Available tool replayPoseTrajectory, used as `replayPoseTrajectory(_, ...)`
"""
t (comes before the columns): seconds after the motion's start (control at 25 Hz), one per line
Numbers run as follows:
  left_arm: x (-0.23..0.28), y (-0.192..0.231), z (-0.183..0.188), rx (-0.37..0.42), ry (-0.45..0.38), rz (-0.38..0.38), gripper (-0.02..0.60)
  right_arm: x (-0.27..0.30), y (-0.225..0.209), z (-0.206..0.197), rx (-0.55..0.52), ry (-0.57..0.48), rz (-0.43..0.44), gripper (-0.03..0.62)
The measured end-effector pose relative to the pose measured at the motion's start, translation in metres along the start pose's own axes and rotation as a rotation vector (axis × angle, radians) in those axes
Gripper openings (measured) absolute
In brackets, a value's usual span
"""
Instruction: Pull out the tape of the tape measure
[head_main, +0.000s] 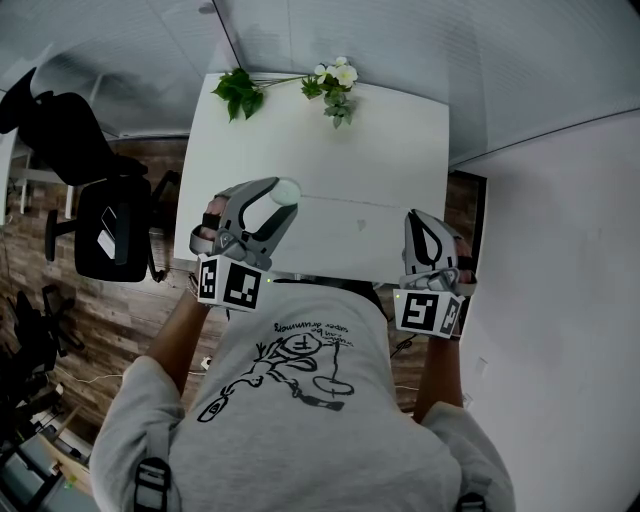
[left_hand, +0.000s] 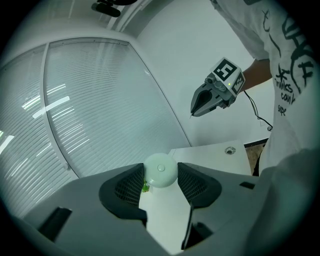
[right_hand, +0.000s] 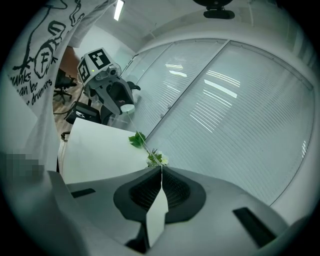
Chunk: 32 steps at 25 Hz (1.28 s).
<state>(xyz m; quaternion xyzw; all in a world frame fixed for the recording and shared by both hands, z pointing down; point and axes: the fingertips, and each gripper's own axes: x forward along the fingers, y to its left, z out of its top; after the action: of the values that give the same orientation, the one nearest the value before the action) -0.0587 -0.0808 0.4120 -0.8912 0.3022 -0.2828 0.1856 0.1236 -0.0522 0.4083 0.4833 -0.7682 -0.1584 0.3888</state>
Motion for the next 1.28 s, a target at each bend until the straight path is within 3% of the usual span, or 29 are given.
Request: replayPoseTrajectory(1.28,-0.003,0.007,-0.016,0.015,0.032,0.015,0.235,-0.004,-0.018,-0.03,0.009,0.061,-0.061,0.015)
